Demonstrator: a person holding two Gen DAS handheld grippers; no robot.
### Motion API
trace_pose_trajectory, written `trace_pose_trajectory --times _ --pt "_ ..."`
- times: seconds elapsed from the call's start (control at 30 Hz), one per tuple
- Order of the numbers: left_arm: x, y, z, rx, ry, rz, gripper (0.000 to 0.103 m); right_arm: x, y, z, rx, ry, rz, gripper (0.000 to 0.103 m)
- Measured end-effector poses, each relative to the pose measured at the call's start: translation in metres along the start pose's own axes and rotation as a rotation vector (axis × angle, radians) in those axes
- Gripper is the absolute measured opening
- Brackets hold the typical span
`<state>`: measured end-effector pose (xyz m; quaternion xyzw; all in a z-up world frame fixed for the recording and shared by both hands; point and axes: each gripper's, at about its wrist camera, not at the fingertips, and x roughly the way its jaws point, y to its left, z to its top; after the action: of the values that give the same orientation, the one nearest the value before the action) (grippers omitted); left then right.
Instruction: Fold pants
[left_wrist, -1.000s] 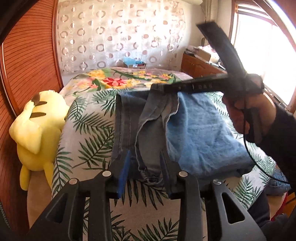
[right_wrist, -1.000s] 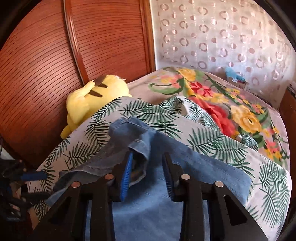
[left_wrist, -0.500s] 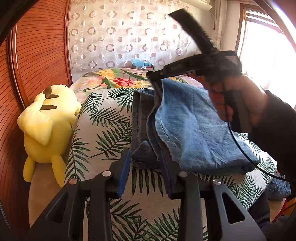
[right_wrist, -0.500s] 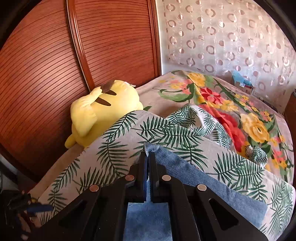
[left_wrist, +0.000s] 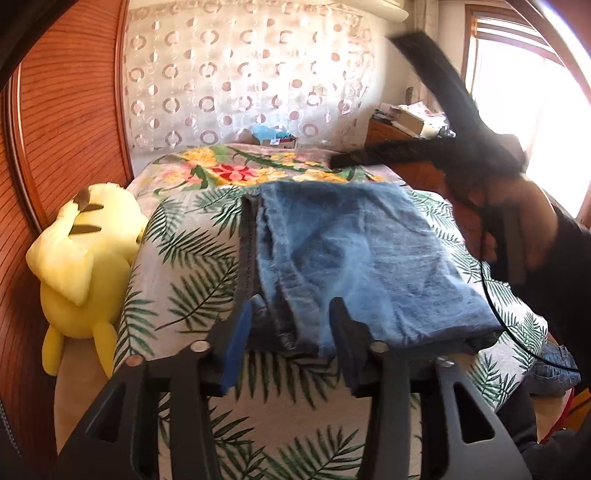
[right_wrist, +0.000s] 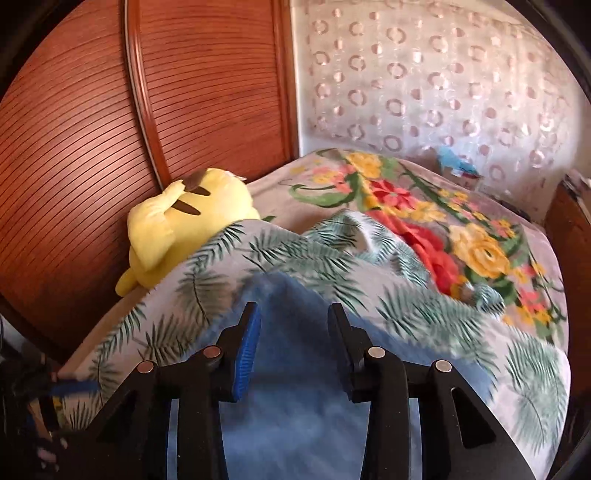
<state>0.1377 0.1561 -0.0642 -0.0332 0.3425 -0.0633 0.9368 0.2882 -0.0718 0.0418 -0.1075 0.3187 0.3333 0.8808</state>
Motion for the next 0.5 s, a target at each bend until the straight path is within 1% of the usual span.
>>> trace_pose_trajectory --times 0.03,0.07,0.1,0.13,0.17,0.27,0.33,0.43,0.5 --pt "0.001 -0.004 0.002 0.008 0.001 0.004 0.05 -0.007 -0.005 -0.009 0.007 0.002 -0.011 0.039" --pt "0.003 -0.008 0.003 0.011 0.003 0.008 0.059 -0.014 -0.01 -0.019 0.014 0.008 -0.023 0.039" --pt "0.005 -0.013 0.003 0.016 0.002 0.008 0.065 -0.02 -0.017 -0.03 0.025 0.012 -0.04 0.039" --pt "0.006 -0.017 0.004 0.019 -0.002 0.001 0.078 -0.027 -0.023 -0.041 0.035 0.013 -0.052 0.04" --pt "0.008 -0.021 0.004 0.018 -0.006 -0.012 0.081 -0.033 -0.03 -0.053 0.046 0.016 -0.066 0.041" --pt "0.016 -0.035 0.006 0.027 -0.002 -0.026 0.081 -0.046 -0.042 -0.081 0.07 0.03 -0.097 0.042" --pt "0.021 -0.043 0.007 0.036 0.002 -0.028 0.081 -0.052 -0.05 -0.099 0.099 0.047 -0.095 0.042" --pt "0.028 -0.055 0.008 0.052 0.014 -0.04 0.081 -0.059 -0.057 -0.119 0.124 0.074 -0.114 0.042" --pt "0.033 -0.061 0.007 0.065 0.024 -0.034 0.081 -0.06 -0.061 -0.128 0.139 0.09 -0.126 0.043"
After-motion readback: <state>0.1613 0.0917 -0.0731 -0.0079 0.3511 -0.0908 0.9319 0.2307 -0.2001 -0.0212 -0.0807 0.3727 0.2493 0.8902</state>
